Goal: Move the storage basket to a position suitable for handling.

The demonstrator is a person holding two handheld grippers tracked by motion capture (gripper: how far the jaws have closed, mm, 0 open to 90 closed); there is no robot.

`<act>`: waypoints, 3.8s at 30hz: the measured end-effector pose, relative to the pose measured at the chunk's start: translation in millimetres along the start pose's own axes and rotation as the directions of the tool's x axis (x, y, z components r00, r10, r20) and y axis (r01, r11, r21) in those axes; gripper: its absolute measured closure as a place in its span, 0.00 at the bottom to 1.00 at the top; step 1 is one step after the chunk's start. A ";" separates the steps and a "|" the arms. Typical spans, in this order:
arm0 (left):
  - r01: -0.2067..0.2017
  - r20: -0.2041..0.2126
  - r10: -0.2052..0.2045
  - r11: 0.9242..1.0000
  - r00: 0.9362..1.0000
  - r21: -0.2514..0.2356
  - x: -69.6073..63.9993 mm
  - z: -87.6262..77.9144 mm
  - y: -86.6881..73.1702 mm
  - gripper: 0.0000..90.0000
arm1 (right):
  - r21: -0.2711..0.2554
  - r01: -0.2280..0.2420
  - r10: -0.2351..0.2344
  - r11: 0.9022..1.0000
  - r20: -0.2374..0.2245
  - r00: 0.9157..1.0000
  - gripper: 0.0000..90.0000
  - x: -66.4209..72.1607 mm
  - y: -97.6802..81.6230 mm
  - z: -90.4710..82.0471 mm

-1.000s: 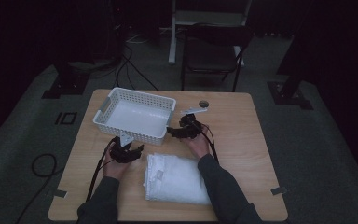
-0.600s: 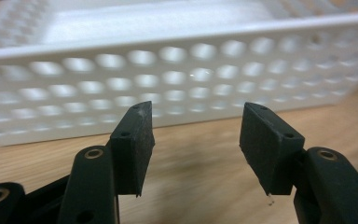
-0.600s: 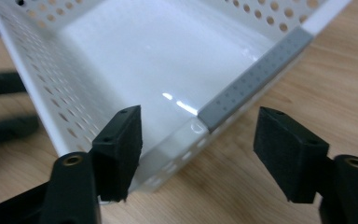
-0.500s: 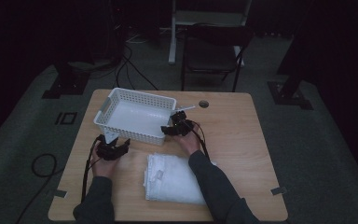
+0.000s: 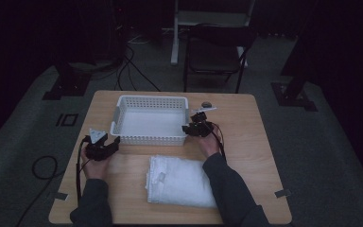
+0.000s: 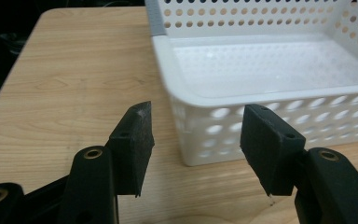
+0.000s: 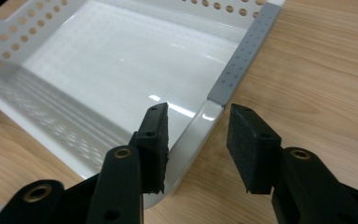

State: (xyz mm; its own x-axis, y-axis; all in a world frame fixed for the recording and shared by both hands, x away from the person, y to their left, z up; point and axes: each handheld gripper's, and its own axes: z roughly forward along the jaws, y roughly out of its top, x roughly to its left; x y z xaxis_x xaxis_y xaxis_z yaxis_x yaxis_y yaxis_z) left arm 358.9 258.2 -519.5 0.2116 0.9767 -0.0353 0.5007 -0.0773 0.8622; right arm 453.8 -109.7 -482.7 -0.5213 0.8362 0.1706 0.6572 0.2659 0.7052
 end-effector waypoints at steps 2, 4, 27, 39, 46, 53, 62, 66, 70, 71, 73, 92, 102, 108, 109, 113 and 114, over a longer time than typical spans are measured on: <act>-0.012 0.018 0.012 1.000 1.000 0.000 -5.2 1.4 0.9 0.48 | 0.006 -0.003 0.003 1.000 0.022 1.000 0.67 -6.4 -4.3 -4.3; -0.031 0.047 0.031 1.000 0.998 0.001 -10.9 3.2 1.5 0.48 | 0.010 -0.006 0.005 1.000 0.047 0.999 0.66 -13.6 -9.7 -8.4; -0.168 0.254 0.156 0.986 0.954 0.024 -74.7 19.7 7.4 0.49 | -0.018 -0.069 0.070 0.997 0.100 0.992 0.70 -61.5 -43.8 -48.1; -0.188 0.299 0.170 0.982 0.939 0.032 -89.0 24.5 5.9 0.49 | -0.032 -0.077 0.081 0.996 0.125 0.989 0.70 -68.4 -53.4 -61.6; -0.185 0.294 0.169 0.982 0.941 0.029 -87.8 17.5 9.2 0.49 | -0.078 -0.092 0.102 0.993 0.129 0.986 0.56 -64.0 -56.9 -73.7; -0.181 0.294 0.165 0.983 0.941 0.028 -85.3 0.3 11.5 0.46 | -0.183 -0.025 0.054 0.983 0.154 0.987 0.41 -47.6 -73.6 -111.0; -0.169 0.307 0.159 0.986 0.939 0.007 -89.9 -29.6 3.7 0.43 | -0.199 0.056 -0.037 0.978 0.101 0.994 0.37 -28.9 -98.7 -130.8; -0.163 0.324 0.154 0.987 0.933 0.003 -94.3 -36.0 2.8 0.42 | -0.184 0.082 -0.070 0.979 0.069 0.995 0.39 -19.7 -108.9 -131.7; -0.163 0.345 0.155 0.987 0.926 -0.005 -101.8 -46.1 1.4 0.42 | -0.155 0.130 -0.121 0.979 0.069 0.990 0.40 -10.5 -118.5 -131.1; -0.164 0.353 0.157 0.986 0.922 -0.009 -103.7 -49.3 0.9 0.41 | -0.149 0.141 -0.132 0.979 0.067 0.989 0.40 -8.3 -121.2 -131.0; -0.173 0.367 0.165 0.985 0.915 -0.013 -108.0 -55.9 -0.2 0.41 | -0.144 0.149 -0.144 0.978 0.045 0.989 0.40 -4.2 -127.4 -131.4; -0.276 0.415 0.207 0.954 0.886 0.114 -133.4 -55.7 -44.7 0.41 | 0.004 0.168 -0.168 0.986 -0.038 0.985 0.40 24.0 -182.2 -108.8; -0.269 0.400 0.201 0.956 0.894 0.121 -131.6 -49.9 -46.9 0.41 | -0.013 0.163 -0.164 0.987 -0.040 0.986 0.40 20.1 -178.5 -98.7; -0.254 0.378 0.195 0.961 0.905 0.112 -127.8 -45.1 -45.4 0.41 | -0.030 0.141 -0.143 0.990 -0.058 0.988 0.40 13.9 -172.7 -90.3; -0.250 0.374 0.192 0.961 0.907 0.113 -127.3 -44.2 -45.0 0.41 | -0.031 0.138 -0.139 0.990 -0.060 0.988 0.40 13.0 -171.7 -89.1; -0.251 0.369 0.195 0.962 0.909 0.109 -125.5 -41.1 -43.0 0.41 | -0.039 0.138 -0.140 0.990 -0.063 0.988 0.40 10.7 -168.3 -85.0; -0.252 0.365 0.198 0.962 0.910 0.106 -124.7 -39.7 -42.5 0.41 | -0.040 0.135 -0.137 0.990 -0.062 0.989 0.40 10.9 -167.6 -84.4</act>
State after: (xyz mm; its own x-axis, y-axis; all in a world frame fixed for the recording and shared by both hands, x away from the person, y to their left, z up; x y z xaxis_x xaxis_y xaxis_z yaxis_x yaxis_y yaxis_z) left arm 277.9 147.7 -531.8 0.5982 0.8000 -0.0459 0.5171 -0.3416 0.7848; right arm 292.0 -185.6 -541.0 -0.6393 0.7604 0.1144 0.5585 0.3568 0.7489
